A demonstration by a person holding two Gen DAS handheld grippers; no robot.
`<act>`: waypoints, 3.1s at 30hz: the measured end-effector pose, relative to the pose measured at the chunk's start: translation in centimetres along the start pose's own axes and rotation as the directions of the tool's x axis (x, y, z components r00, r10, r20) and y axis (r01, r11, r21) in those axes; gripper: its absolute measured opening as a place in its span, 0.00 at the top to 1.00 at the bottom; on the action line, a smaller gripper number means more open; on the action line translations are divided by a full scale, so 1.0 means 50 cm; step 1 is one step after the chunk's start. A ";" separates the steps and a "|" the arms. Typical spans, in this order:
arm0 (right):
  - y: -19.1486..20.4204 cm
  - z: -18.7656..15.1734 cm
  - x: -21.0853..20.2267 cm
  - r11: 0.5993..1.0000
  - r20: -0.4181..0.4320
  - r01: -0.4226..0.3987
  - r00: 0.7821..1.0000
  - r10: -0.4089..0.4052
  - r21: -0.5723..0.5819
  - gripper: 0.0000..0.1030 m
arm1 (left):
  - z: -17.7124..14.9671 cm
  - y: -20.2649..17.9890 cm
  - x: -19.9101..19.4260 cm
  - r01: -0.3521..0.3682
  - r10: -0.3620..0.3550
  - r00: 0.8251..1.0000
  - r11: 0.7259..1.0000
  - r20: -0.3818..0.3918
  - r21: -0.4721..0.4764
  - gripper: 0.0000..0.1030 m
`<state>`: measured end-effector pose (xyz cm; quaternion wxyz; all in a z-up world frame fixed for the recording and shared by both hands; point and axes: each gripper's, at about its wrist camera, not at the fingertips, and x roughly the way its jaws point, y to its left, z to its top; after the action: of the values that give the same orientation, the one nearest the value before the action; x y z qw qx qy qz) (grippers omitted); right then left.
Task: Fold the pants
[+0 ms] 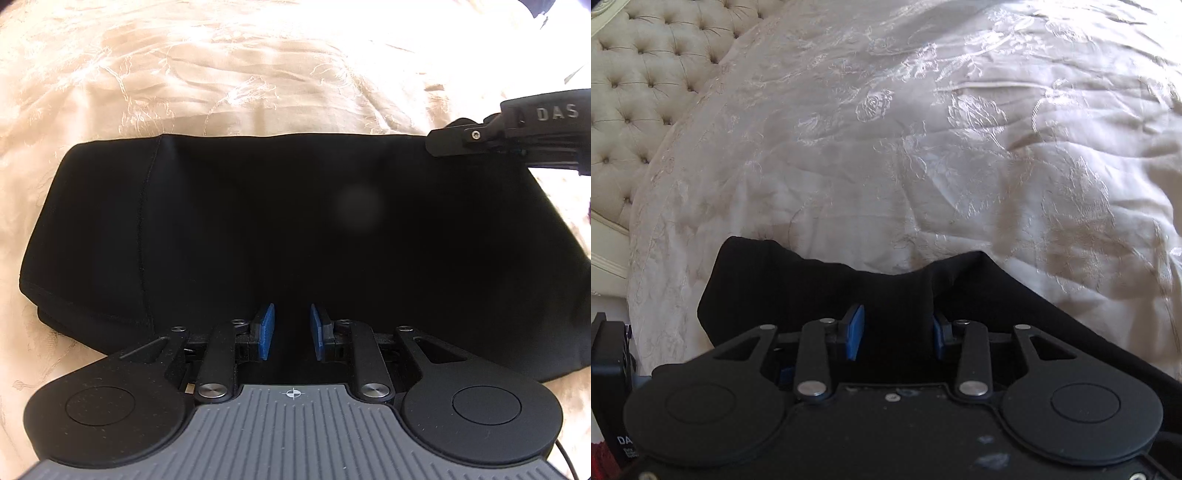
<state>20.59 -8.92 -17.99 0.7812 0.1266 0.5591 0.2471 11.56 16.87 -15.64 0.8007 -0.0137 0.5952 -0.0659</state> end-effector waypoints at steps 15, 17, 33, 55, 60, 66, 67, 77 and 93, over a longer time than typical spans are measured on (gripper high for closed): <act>-0.047 0.083 0.084 0.997 -0.020 0.073 0.997 -0.073 -0.038 0.89 | -0.043 0.005 -0.007 0.008 -0.007 1.000 0.999 -0.010 0.039 0.79; -0.054 0.085 0.083 0.997 -0.033 0.055 0.998 -0.057 -0.053 0.89 | -0.043 -0.001 -0.010 0.004 -0.004 1.000 0.999 -0.009 0.052 0.79; -0.107 0.071 -0.157 0.976 0.238 0.220 0.947 -0.215 0.004 0.90 | -0.012 -0.065 -0.081 -0.005 -0.002 0.998 0.995 0.064 0.100 0.79; -0.063 -0.377 -0.334 0.858 0.189 0.360 0.874 -0.448 0.367 0.88 | 0.177 -0.310 0.114 0.082 -0.092 0.996 0.907 0.005 0.413 0.80; -0.089 -0.402 -0.368 0.829 0.209 0.379 0.846 -0.490 0.411 0.85 | 0.160 -0.314 0.102 0.045 -0.073 0.996 0.907 0.050 0.419 0.80; -0.159 -0.410 -0.401 0.803 0.195 0.420 0.823 -0.533 0.424 0.85 | 0.174 -0.322 0.097 -0.008 -0.013 0.998 0.946 0.062 0.324 0.87; -0.175 -0.411 -0.412 0.798 0.197 0.427 0.817 -0.542 0.425 0.85 | 0.171 -0.326 0.088 -0.024 0.001 0.997 0.951 0.073 0.308 0.87; -0.409 -0.439 -0.563 0.694 0.205 0.567 0.690 -0.695 0.444 0.77 | 0.028 -0.420 -0.030 -0.066 0.038 0.988 0.979 0.149 0.191 0.87; -0.629 -0.436 -0.615 0.722 0.143 0.599 0.727 -0.671 0.345 0.69 | 0.011 -0.566 0.041 -0.089 0.082 0.996 0.979 0.047 0.181 0.87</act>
<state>0.12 -53.44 -15.44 0.8584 0.0637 0.4901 -0.1371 10.13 -11.44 -14.58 0.8122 0.0841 0.5708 -0.0855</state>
